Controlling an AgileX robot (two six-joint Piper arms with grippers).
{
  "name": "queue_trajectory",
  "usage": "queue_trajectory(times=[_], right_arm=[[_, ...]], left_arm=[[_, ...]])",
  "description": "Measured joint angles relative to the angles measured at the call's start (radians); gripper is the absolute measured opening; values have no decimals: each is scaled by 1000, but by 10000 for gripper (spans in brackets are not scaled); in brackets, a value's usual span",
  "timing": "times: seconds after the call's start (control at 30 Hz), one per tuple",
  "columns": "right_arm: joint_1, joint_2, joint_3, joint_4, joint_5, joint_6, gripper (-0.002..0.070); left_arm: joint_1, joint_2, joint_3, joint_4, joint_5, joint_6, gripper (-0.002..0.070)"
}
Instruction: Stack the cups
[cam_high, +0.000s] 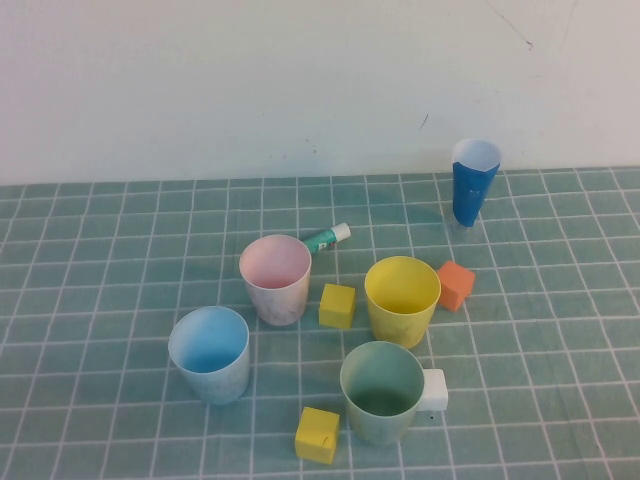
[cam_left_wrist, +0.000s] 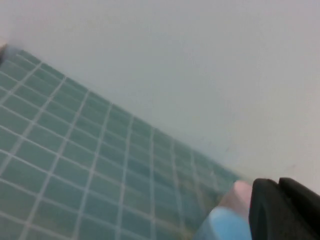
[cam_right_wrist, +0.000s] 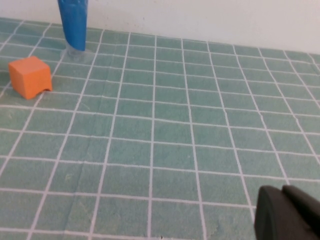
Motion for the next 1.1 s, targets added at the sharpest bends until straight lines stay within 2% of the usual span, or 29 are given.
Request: queue_trajectory(times=[0.1,0.23,0.33,0.47,0.57,0.73,0.8,0.9,1.1], right_arm=[[0,0,0,0,0,0,-1],[0,0,0,0,0,0,-1],[0,0,0,0,0,0,-1],[0,0,0,0,0,0,-1],[0,0,0,0,0,0,-1],[0,0,0,0,0,0,-1],[0,0,0,0,0,0,-1],[0,0,0,0,0,0,-1],[0,0,0,0,0,0,-1]], left_arm=[[-65,90,-148,50,204,209,-3],[-152,255,-273,9,296,391,-3],[-202,372,-315,-53,282,463,-3],[-261,517,-321,-71,175,554,2],[-313,608,-321,-71,73,629,64],[-364,736,-327,-69,30,633,287],[-366,784,-342,-69,71,589,333],[-366,863,-413,-69,198,527,340],[-366,1008,-680,-59,511,540,277]])
